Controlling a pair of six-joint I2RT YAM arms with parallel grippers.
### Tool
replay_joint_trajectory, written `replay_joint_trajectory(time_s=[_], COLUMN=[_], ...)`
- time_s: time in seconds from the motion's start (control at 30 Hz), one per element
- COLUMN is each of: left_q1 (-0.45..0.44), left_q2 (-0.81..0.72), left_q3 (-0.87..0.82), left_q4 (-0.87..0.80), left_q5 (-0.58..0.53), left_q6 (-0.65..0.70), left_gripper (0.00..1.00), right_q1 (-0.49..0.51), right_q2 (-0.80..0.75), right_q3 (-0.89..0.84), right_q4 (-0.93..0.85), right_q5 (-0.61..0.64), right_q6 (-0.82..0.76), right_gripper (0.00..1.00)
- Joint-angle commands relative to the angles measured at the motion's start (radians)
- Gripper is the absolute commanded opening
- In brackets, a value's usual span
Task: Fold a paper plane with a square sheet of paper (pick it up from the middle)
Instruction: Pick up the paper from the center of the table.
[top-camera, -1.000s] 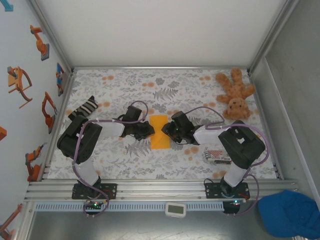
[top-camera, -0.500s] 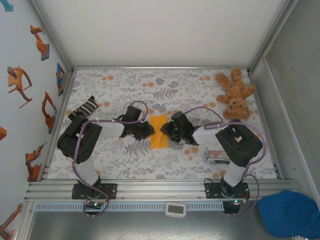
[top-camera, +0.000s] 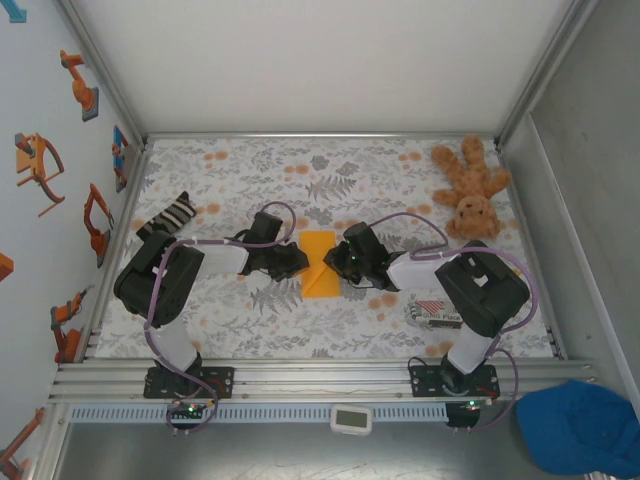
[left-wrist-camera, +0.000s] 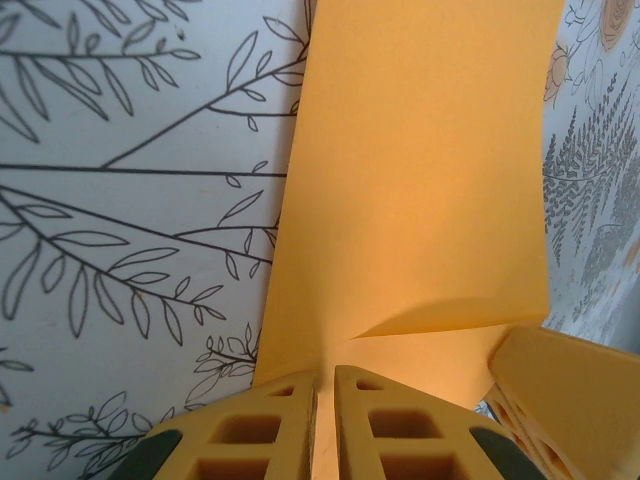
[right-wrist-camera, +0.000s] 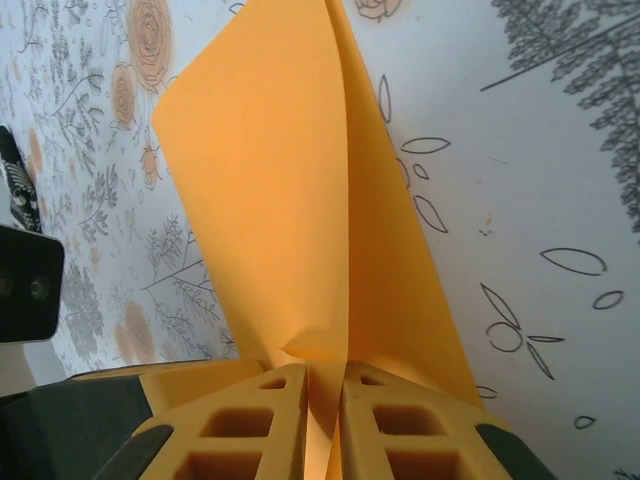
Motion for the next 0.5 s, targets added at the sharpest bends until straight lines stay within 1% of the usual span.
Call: replay_joint_trajectory(time_s=[0.0, 0.2, 0.33, 0.47], left_q1=[0.007, 0.009, 0.018, 0.045], left_q2=[0.012, -0.002, -0.048, -0.131], left_q3=[-0.035, -0.016, 0.032, 0.069], left_q4=[-0.094, -0.106, -0.153, -0.210], left_q5=[-0.050, -0.040, -0.024, -0.031], left_q6=[0.001, 0.006, 0.040, 0.064], left_gripper=[0.13, 0.15, 0.19, 0.23], right_q1=[0.009, 0.010, 0.010, 0.010], right_q2=[0.000, 0.018, 0.011, -0.020], right_q3=[-0.011, -0.016, -0.009, -0.009], right_q4=[0.051, 0.084, 0.079, 0.075], right_q5=[0.002, -0.001, 0.006, 0.023], right_q6=[-0.011, -0.011, -0.050, -0.075], right_gripper=[0.14, 0.13, 0.09, 0.06])
